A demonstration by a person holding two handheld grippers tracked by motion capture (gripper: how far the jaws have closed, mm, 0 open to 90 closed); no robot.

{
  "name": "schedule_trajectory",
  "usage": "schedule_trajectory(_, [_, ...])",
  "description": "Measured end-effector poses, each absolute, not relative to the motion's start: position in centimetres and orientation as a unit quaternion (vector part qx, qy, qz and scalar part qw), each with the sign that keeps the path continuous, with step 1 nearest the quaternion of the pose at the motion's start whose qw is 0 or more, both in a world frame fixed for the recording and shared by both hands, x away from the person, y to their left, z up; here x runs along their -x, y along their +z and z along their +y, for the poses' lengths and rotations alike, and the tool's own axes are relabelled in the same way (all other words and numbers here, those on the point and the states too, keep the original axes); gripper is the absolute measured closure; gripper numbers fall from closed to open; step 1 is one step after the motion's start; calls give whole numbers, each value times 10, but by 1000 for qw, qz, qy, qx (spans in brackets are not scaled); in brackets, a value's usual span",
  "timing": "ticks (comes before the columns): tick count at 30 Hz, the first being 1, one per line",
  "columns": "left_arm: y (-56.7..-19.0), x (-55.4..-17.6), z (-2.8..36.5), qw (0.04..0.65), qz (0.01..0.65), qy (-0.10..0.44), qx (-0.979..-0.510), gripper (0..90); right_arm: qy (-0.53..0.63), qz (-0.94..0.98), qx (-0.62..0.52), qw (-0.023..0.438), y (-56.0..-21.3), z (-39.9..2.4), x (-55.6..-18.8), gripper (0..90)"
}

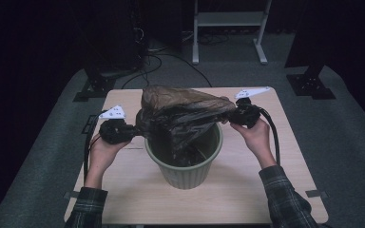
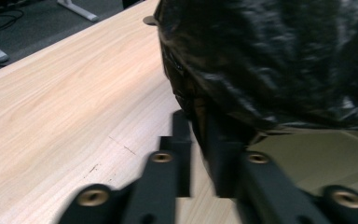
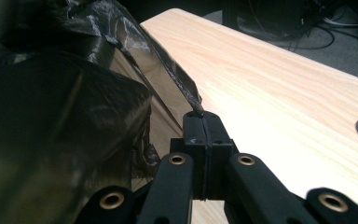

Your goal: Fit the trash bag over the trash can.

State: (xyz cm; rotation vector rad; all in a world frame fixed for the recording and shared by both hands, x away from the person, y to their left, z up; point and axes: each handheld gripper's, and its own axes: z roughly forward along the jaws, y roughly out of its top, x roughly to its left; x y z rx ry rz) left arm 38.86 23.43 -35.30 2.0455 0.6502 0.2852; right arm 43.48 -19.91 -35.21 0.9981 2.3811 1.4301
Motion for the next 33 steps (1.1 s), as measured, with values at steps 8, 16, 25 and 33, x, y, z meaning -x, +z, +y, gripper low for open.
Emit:
schedule_trajectory(8, [-331,-374,261,488,283,150,-812,530,504,780,-345,134,-329,-226,-422,737])
schedule_trajectory(16, [-308,-355,269,515,265,180,-795,464,512,773,-335,165,-300,-246,-403,633])
schedule_trajectory(25, [-286,-370,234,542,240,194,-781,393,523,769,-315,190,-277,-253,-382,609])
schedule_trajectory(33, [-278,-392,202,540,239,201,-782,394,555,757,-301,169,-266,-255,-374,579])
